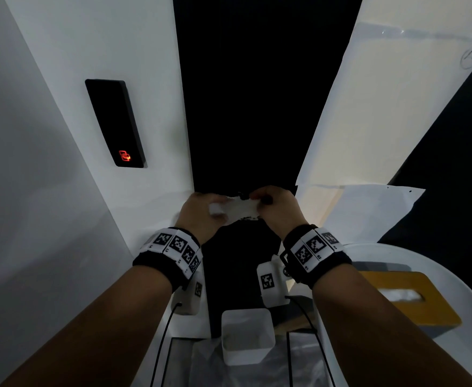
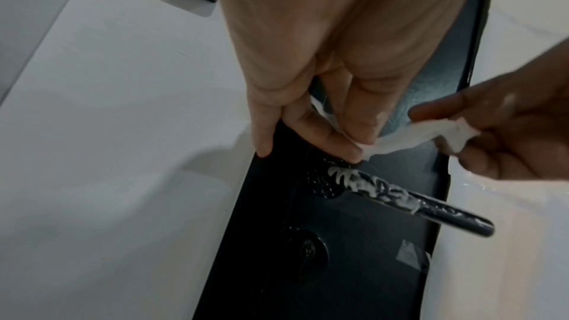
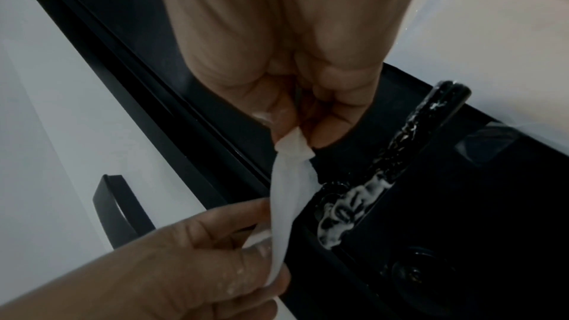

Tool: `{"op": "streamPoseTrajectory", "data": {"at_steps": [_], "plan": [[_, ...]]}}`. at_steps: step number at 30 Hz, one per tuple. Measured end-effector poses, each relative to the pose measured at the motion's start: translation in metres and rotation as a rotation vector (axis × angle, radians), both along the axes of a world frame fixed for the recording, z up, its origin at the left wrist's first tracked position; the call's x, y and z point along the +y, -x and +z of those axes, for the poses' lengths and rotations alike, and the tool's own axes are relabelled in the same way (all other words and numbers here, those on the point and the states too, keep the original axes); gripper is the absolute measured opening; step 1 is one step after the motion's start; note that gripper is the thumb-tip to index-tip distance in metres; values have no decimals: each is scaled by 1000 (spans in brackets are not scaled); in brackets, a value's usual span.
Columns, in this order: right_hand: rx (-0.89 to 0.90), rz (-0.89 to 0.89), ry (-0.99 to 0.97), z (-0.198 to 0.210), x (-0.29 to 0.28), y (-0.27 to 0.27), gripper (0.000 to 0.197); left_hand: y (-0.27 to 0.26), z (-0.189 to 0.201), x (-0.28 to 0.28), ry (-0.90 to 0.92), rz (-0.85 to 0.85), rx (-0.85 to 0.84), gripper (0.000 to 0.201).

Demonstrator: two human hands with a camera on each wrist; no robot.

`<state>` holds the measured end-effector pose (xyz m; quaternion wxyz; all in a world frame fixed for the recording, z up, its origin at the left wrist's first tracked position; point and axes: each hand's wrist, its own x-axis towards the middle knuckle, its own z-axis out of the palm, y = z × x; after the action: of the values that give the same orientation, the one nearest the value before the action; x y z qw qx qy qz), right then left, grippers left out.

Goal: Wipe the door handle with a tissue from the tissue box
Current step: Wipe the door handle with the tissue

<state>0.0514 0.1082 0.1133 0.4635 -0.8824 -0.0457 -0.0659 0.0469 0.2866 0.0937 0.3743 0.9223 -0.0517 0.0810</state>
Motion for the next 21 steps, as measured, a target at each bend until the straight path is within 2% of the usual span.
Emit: {"op": "streamPoseTrajectory", "data": {"at_steps": [4,7,11,14,16,18,21], "plan": [[10,-16,-73,2,1,-1,33,-9,-9,-1,-87,-13,60,36],[10,-17,-102,-1,3,-4,19,-14,-9,1,-111,11,65,33],[22,-25,-213,-3,5,-6,17,-17,-12,5,-101,47,40,35],[29,-36,-315,-3,4,-6,10,-18,-15,6,-104,14,-4,34],[48,-52,-341,-3,2,-8,13,-18,-18,8,-111,-17,-26,33],[55,-31,-301,-3,0,-10,18,-17,-18,9,-88,-26,-29,33],[28,29,-154,-6,1,-9,16,-14,-10,4,96,-74,-39,36]]}}
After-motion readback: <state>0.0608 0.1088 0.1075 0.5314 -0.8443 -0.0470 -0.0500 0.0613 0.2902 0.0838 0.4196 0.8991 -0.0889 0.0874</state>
